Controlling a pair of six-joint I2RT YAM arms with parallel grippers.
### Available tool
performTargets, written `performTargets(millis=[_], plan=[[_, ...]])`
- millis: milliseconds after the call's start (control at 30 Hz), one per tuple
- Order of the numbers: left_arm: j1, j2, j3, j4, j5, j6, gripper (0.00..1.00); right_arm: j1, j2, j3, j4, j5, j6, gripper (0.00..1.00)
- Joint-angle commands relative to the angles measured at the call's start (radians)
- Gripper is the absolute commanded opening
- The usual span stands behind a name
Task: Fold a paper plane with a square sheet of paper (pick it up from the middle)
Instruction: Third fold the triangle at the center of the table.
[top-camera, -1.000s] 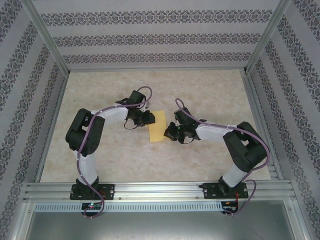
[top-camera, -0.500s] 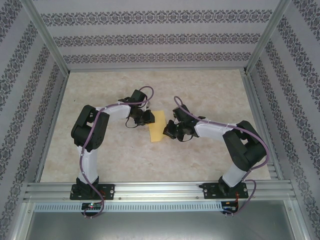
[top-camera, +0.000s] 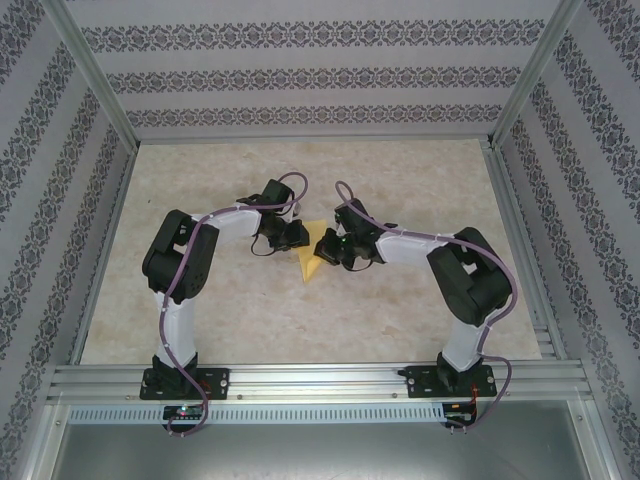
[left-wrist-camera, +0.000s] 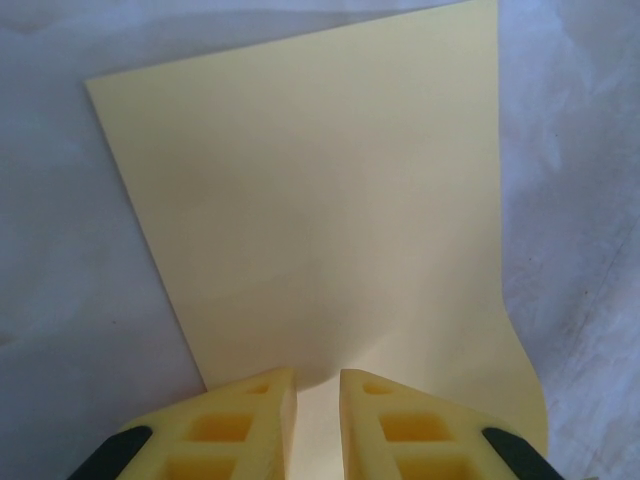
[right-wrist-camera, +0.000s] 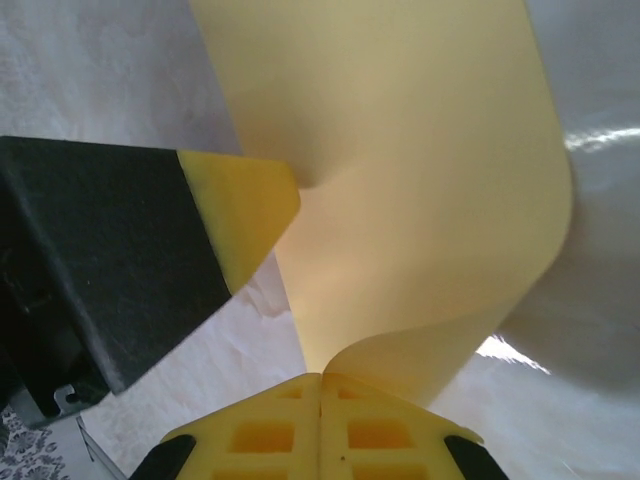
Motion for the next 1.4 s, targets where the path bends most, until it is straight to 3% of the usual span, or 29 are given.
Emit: performTargets(millis=[0,367,1367], plan=[[0.005,0.024,0.015,-0.047,0.004,0.028,0.21,0.017,0.030,0.046,0.030,0.008,-0.016,0.06],[0.014,-0.068,0.019,-0.033,-0.024,0.024,0.21,0.038,0.073,0.093,-0.068,0.017,-0.073,0.06],[0.021,0.016,0.007,-0.052,-0.041,0.028,0.17,0.048,0.143,0.132,-0.037,0.024,-0.093,0.07]])
